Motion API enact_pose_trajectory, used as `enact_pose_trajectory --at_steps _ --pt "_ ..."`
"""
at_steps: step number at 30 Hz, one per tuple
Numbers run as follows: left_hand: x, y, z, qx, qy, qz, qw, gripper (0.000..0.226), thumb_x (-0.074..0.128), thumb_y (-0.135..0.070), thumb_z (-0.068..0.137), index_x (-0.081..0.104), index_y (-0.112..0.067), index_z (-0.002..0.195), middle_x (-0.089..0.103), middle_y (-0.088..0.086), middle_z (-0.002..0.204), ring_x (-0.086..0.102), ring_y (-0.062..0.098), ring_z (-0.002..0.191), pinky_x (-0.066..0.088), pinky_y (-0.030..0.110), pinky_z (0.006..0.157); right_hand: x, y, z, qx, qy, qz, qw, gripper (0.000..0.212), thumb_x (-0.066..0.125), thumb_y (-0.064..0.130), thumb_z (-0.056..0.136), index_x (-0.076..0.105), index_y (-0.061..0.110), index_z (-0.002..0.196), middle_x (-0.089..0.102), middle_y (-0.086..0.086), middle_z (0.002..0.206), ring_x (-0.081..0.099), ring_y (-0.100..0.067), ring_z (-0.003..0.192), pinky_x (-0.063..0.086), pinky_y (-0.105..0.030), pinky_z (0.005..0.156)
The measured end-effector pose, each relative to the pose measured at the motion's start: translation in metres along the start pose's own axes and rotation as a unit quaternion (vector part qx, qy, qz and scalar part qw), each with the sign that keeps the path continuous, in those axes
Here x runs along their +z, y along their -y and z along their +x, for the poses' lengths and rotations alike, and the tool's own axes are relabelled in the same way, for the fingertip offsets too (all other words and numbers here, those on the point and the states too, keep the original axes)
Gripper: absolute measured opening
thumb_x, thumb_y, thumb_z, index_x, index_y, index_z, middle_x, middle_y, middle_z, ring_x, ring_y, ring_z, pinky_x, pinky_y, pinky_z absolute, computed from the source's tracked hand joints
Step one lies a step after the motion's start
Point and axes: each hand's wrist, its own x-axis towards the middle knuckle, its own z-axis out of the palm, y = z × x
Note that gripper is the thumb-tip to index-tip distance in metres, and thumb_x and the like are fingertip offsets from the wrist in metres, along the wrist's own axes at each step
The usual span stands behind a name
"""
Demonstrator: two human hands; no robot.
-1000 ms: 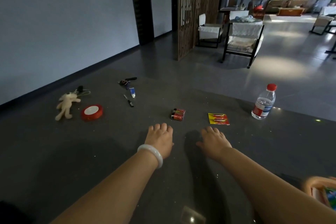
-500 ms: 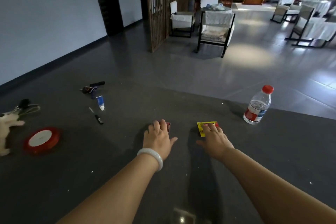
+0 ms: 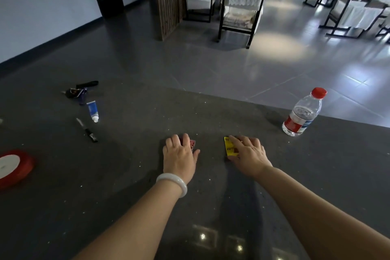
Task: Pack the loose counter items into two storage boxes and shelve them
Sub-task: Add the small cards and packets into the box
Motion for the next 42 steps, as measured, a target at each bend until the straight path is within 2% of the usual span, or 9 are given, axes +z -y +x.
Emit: enact_pose_trajectory --at_steps 7,13,21,27,34,37,42 --pt "-0.005 -0.002 -0.039 0.042 0.032 -0.037 0.998 0.063 0.042 -0.049 0.098 0.023 -0.022 0.152 0.037 0.010 0.140 0.038 0.026 0.125 0.041 0.036 0.102 0.001 0.007 -0.027 0.013 0.004 0.001 1.000 0.061 0.057 0.046 0.091 0.033 0.035 0.146 0.039 0.004 0.134 0.032 -0.026 0.121 0.029 -0.035 0.105" --pt "-0.021 0.004 -0.085 0.045 0.074 -0.059 0.995 0.068 0.047 -0.048 0.097 0.015 -0.030 0.154 0.034 0.011 0.134 0.036 0.024 0.121 0.039 0.033 0.101 -0.001 0.016 -0.072 0.047 0.028 0.025 0.998 0.067 0.070 0.049 0.080 0.043 0.032 0.139 0.040 0.001 0.128 0.034 -0.026 0.118 0.032 -0.035 0.104" --pt "-0.037 0.004 -0.144 0.030 0.095 -0.060 0.993 0.071 0.055 -0.044 0.094 0.019 -0.022 0.151 0.034 0.011 0.139 0.036 0.026 0.126 0.038 0.035 0.103 0.006 0.028 -0.135 0.098 0.040 0.066 0.992 0.073 0.079 0.051 0.067 0.046 0.022 0.125 0.041 -0.004 0.126 0.036 -0.027 0.118 0.037 -0.036 0.102" --pt "-0.042 -0.004 -0.162 0.030 0.090 -0.079 0.992 0.076 0.062 -0.045 0.090 0.023 -0.014 0.147 0.035 0.010 0.140 0.036 0.026 0.129 0.037 0.034 0.105 0.009 0.028 -0.167 0.108 0.029 0.075 0.991 0.073 0.081 0.051 0.064 0.042 0.022 0.118 0.045 0.000 0.122 0.040 -0.023 0.117 0.033 -0.038 0.101" --pt "-0.047 -0.030 -0.181 0.054 0.085 -0.129 0.986 0.074 0.065 -0.041 0.089 0.026 -0.017 0.146 0.034 0.008 0.140 0.032 0.026 0.130 0.039 0.034 0.106 0.006 0.006 -0.200 0.113 0.029 0.088 0.989 0.077 0.078 0.054 0.068 0.046 0.019 0.129 0.042 -0.003 0.125 0.036 -0.022 0.119 0.037 -0.034 0.101" --pt "-0.055 -0.046 -0.190 0.061 0.085 -0.147 0.984 0.073 0.067 -0.038 0.088 0.028 -0.018 0.146 0.034 0.008 0.139 0.030 0.026 0.130 0.035 0.034 0.109 -0.009 -0.005 -0.210 0.103 0.005 0.119 0.988 0.073 0.078 0.051 0.069 0.045 0.016 0.124 0.045 -0.005 0.120 0.041 -0.025 0.118 0.038 -0.034 0.100" --pt "-0.079 -0.085 -0.211 0.063 0.038 -0.136 0.988 0.071 0.067 -0.038 0.086 0.030 -0.018 0.143 0.036 0.007 0.135 0.032 0.025 0.125 0.033 0.034 0.108 -0.061 -0.029 -0.222 0.076 -0.074 0.149 0.983 0.064 0.075 0.052 0.072 0.048 0.011 0.113 0.055 -0.009 0.116 0.052 -0.029 0.113 0.043 -0.036 0.094"
